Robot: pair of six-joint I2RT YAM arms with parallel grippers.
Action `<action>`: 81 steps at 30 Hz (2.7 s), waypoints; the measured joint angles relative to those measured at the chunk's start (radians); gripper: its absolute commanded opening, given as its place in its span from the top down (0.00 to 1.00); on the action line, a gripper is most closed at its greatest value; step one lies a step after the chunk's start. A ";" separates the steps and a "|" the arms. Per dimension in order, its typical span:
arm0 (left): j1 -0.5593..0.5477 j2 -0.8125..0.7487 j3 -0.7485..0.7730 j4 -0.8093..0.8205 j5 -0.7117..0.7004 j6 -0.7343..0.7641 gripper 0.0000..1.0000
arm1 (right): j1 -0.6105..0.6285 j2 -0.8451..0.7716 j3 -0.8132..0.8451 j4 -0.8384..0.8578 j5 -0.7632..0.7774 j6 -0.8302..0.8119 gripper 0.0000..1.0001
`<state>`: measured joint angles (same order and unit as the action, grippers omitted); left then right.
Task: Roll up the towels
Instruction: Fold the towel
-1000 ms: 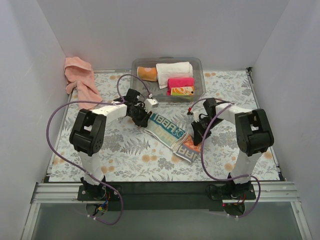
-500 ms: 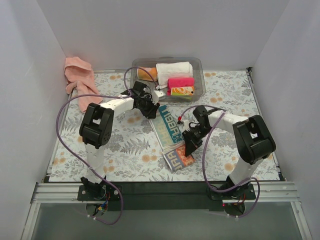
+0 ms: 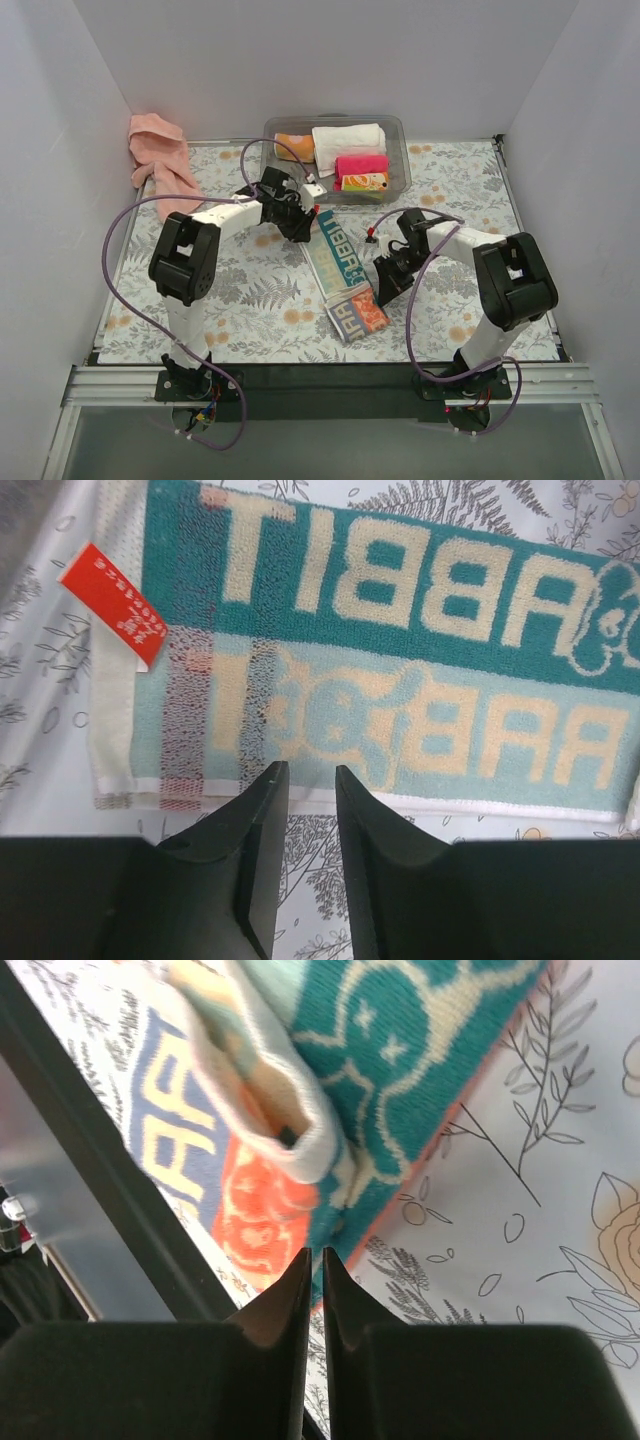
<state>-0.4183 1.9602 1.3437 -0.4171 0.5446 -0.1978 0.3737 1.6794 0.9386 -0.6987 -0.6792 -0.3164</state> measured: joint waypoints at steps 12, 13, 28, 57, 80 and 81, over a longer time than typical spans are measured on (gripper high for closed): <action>-0.011 0.148 0.108 0.011 0.037 -0.033 0.79 | 0.013 0.112 -0.040 0.045 -0.109 0.029 0.82; -0.011 0.163 0.128 0.011 0.040 -0.034 0.79 | 0.021 0.120 -0.039 0.049 -0.126 0.030 0.82; -0.011 -0.121 -0.030 -0.017 0.126 0.058 0.35 | -0.134 -0.172 -0.009 0.042 -0.133 0.035 0.58; -0.081 -0.628 -0.483 -0.105 0.155 0.445 0.30 | 0.081 0.066 0.099 0.153 -0.026 0.141 0.99; -0.488 -0.687 -0.626 -0.037 0.038 0.526 0.53 | 0.063 0.083 0.075 0.154 0.027 0.154 0.76; -0.524 -0.687 -0.636 -0.023 0.021 0.515 0.53 | 0.062 0.093 0.075 0.152 0.030 0.154 0.70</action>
<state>-0.9424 1.2732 0.7082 -0.4397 0.5659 0.3176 0.4358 1.7725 1.0138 -0.5468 -0.6495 -0.1619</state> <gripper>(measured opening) 0.476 0.187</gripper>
